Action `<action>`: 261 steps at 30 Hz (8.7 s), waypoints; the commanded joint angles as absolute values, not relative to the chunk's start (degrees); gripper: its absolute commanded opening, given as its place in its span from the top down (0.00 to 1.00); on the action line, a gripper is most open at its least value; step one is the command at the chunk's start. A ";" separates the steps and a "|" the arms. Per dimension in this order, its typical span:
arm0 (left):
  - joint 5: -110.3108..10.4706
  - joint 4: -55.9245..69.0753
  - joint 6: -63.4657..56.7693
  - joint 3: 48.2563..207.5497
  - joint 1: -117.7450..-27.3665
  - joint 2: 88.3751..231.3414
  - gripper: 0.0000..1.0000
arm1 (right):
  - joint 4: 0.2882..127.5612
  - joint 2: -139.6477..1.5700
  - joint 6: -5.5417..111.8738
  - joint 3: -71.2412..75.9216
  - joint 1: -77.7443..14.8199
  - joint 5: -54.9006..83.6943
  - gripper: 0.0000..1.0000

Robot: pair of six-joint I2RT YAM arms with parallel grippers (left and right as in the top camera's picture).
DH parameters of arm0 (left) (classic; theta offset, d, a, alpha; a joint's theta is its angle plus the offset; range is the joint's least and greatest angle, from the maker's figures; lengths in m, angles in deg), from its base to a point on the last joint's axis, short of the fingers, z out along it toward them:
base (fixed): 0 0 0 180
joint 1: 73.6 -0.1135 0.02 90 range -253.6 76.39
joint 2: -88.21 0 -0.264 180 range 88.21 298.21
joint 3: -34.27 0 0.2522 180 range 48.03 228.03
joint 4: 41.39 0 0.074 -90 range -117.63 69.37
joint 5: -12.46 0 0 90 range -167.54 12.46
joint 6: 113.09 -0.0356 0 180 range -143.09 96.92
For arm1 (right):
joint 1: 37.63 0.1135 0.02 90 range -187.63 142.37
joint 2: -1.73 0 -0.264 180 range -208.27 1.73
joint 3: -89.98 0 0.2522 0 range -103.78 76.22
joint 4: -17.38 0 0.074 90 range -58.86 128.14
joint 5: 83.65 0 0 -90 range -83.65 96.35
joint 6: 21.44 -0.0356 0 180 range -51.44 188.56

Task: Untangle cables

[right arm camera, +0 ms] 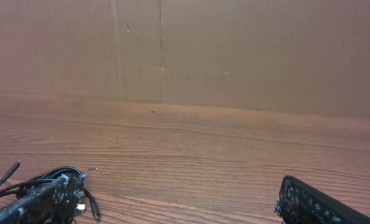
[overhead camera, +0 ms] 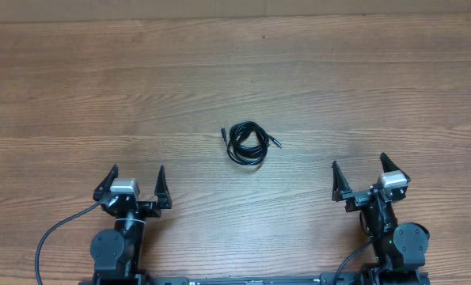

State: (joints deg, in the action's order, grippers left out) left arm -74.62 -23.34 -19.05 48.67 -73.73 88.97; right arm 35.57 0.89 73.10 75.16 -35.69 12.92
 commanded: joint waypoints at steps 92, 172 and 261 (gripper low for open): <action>-74.77 -23.36 -19.69 48.30 -74.05 88.53 0.00 | 35.35 1.57 73.14 75.77 -35.45 12.40 0.00; -74.77 -23.36 -19.69 48.30 -74.05 88.53 0.00 | 35.35 1.57 73.14 75.77 -35.45 12.40 0.00; -74.77 -23.36 -19.69 48.30 -74.05 88.53 0.00 | 35.32 1.57 73.14 75.77 -35.45 12.40 0.00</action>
